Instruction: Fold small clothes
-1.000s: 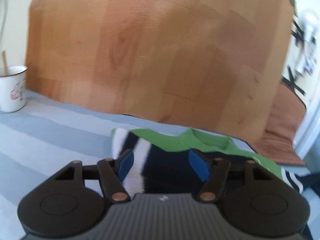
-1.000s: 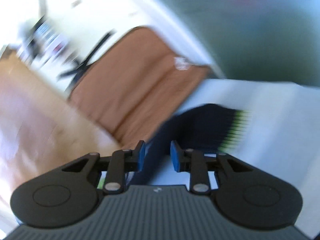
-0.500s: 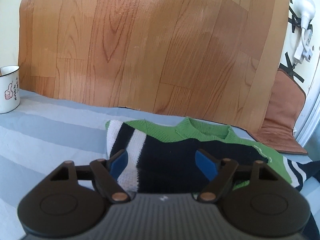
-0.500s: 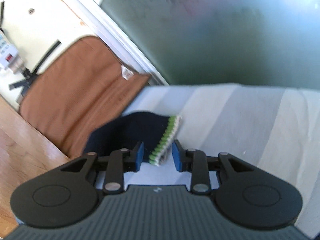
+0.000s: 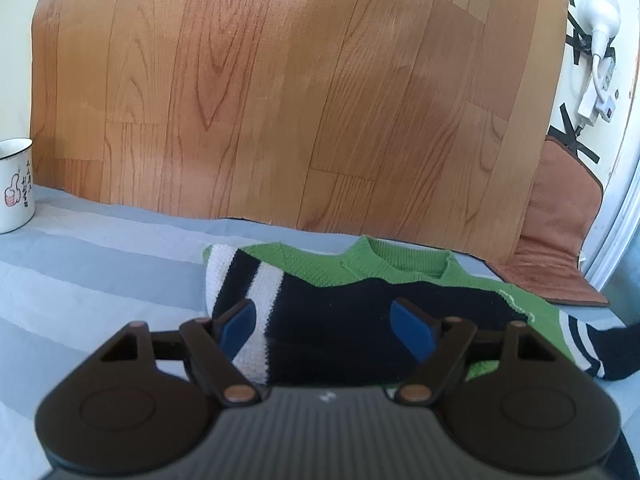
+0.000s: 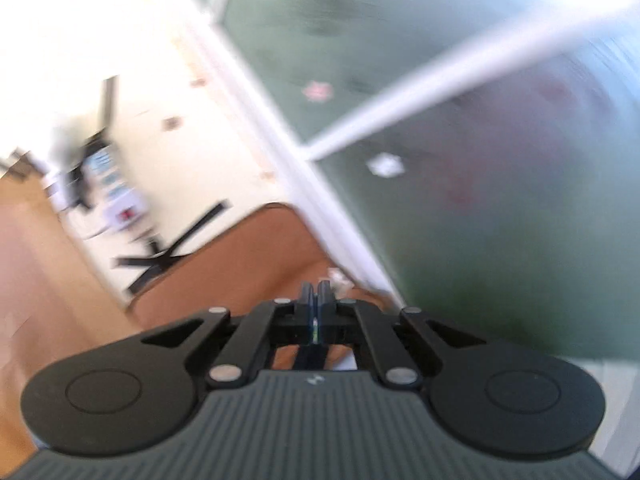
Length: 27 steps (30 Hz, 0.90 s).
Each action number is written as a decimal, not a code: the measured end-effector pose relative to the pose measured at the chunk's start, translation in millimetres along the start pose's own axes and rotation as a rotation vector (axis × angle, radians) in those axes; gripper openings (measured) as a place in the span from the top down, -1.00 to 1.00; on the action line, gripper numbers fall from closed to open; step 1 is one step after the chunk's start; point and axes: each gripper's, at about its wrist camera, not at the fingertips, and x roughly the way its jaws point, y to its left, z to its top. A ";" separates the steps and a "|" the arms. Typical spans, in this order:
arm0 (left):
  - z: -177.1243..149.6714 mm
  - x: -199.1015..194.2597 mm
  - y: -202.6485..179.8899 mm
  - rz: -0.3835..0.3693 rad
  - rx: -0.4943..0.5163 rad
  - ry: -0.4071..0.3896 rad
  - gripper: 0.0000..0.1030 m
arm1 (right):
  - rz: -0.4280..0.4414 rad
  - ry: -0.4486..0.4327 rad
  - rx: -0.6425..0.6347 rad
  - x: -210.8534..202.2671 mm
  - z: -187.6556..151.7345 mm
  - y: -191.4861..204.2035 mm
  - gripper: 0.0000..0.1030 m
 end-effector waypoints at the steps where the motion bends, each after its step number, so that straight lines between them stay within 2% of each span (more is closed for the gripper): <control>1: 0.3 -1.1 0.5 0.000 -0.004 -0.004 -0.52 | 0.026 0.013 -0.022 0.2 1.3 10.5 0.92; 6: 3.8 -3.9 7.8 0.001 -0.053 -0.012 -0.54 | 0.160 0.072 -0.113 4.7 -9.6 70.2 0.92; 11: 12.2 -13.2 24.7 -0.015 -0.146 -0.032 -0.54 | 0.305 0.163 -0.238 39.5 -34.6 166.6 0.92; 15: 21.4 -29.8 43.0 -0.032 -0.224 -0.078 -0.54 | 0.445 0.245 -0.354 62.7 -75.7 260.2 0.92; 18: 27.3 -42.3 58.4 -0.044 -0.273 -0.116 -0.54 | 0.568 0.327 -0.440 71.6 -123.0 331.3 0.92; 21: 30.5 -46.4 69.2 -0.030 -0.294 -0.138 -0.54 | 0.713 0.499 -0.479 79.8 -174.9 384.3 0.90; 23: 30.8 -43.4 73.2 -0.024 -0.303 -0.129 -0.54 | 0.735 0.584 -0.531 83.2 -196.7 402.7 0.79; 26: 30.6 -35.7 72.7 -0.026 -0.298 -0.097 -0.53 | 0.730 0.548 -0.501 85.9 -189.6 388.0 0.47; 27: 30.1 -33.5 70.6 -0.028 -0.289 -0.087 -0.53 | 0.712 0.531 -0.482 88.7 -181.4 374.6 0.47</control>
